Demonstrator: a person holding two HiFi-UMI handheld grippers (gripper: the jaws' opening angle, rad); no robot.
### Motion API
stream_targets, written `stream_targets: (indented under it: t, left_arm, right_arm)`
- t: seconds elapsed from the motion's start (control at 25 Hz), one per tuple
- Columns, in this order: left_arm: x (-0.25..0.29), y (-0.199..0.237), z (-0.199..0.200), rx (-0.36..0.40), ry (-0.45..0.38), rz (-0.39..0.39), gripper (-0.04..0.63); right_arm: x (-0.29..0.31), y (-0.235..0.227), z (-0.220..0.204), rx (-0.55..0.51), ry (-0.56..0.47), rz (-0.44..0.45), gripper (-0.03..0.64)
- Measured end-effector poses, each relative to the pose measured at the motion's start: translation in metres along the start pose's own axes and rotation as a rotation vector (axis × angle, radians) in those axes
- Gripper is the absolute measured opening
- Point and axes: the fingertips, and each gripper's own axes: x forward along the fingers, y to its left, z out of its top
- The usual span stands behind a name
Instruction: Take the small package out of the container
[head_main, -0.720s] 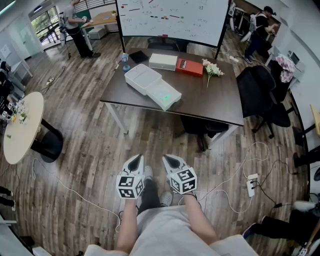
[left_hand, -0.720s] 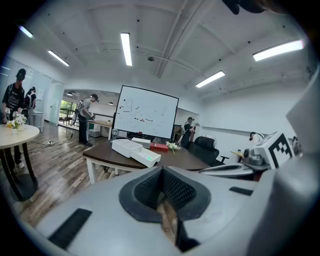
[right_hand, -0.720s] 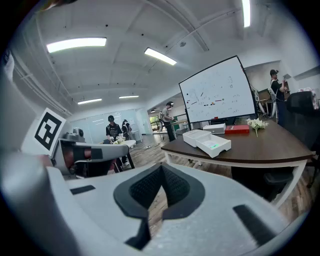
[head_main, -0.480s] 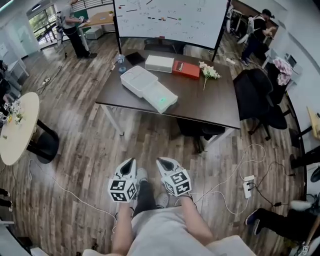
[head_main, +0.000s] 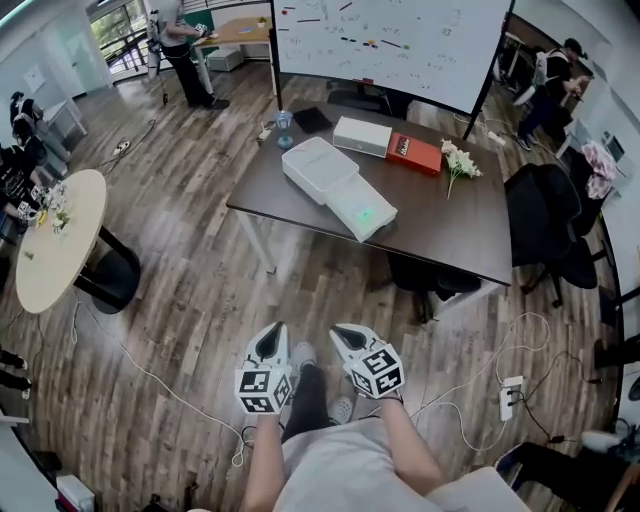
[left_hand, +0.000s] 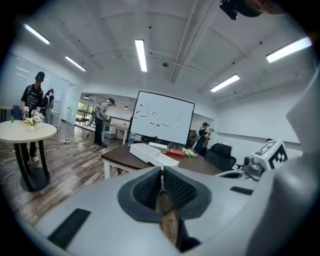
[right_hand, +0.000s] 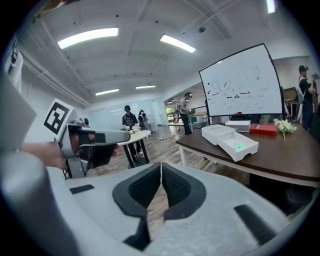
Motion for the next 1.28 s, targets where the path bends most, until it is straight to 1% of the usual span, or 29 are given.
stream_targets:
  t: [0.12, 0.2, 0.36, 0.44, 0.56, 0.64, 0.72, 0.84, 0.92, 1.04, 1.12, 1.2, 1.28]
  left_arm:
    - [0.007, 0.010, 0.000, -0.007, 0.003, 0.020, 0.012]
    - [0.015, 0.014, -0.003, -0.018, 0.011, 0.018, 0.032]
    - [0.048, 0.015, 0.000, -0.030, 0.025, -0.009, 0.038]
    - [0.062, 0.017, 0.005, -0.023, 0.032, -0.020, 0.040]
    - [0.083, 0.025, 0.014, -0.012, 0.052, -0.025, 0.080]
    - [0.104, 0.028, 0.021, -0.003, 0.050, -0.021, 0.080]
    - [0.126, 0.034, 0.028, -0.007, 0.047, -0.019, 0.093]
    - [0.154, 0.053, 0.033, -0.020, 0.058, -0.025, 0.119]
    - [0.173, 0.062, 0.043, -0.032, 0.051, -0.040, 0.132]
    - [0.196, 0.071, 0.061, -0.033, 0.043, -0.075, 0.140]
    - [0.207, 0.075, 0.068, -0.013, 0.058, -0.109, 0.140]
    - [0.218, 0.080, 0.071, 0.016, 0.083, -0.144, 0.155]
    - [0.227, 0.092, 0.071, 0.027, 0.099, -0.165, 0.169]
  right_arm:
    - [0.008, -0.010, 0.002, 0.051, -0.013, -0.005, 0.035]
    - [0.012, -0.019, 0.000, 0.070, -0.007, -0.015, 0.042]
    - [0.012, -0.047, 0.006, 0.078, -0.001, -0.059, 0.044]
    - [0.014, -0.058, 0.008, 0.101, 0.000, -0.079, 0.062]
    - [0.023, -0.074, 0.011, 0.137, 0.007, -0.086, 0.093]
    - [0.025, -0.092, 0.016, 0.143, 0.019, -0.084, 0.096]
    - [0.027, -0.111, 0.018, 0.144, 0.045, -0.092, 0.127]
    - [0.039, -0.133, 0.014, 0.164, 0.076, -0.131, 0.145]
    - [0.047, -0.148, 0.015, 0.178, 0.087, -0.155, 0.164]
    - [0.056, -0.169, 0.025, 0.166, 0.104, -0.166, 0.190]
    - [0.059, -0.187, 0.030, 0.166, 0.114, -0.187, 0.212]
    - [0.059, -0.210, 0.033, 0.187, 0.114, -0.233, 0.227]
    - [0.061, -0.229, 0.034, 0.212, 0.107, -0.279, 0.231]
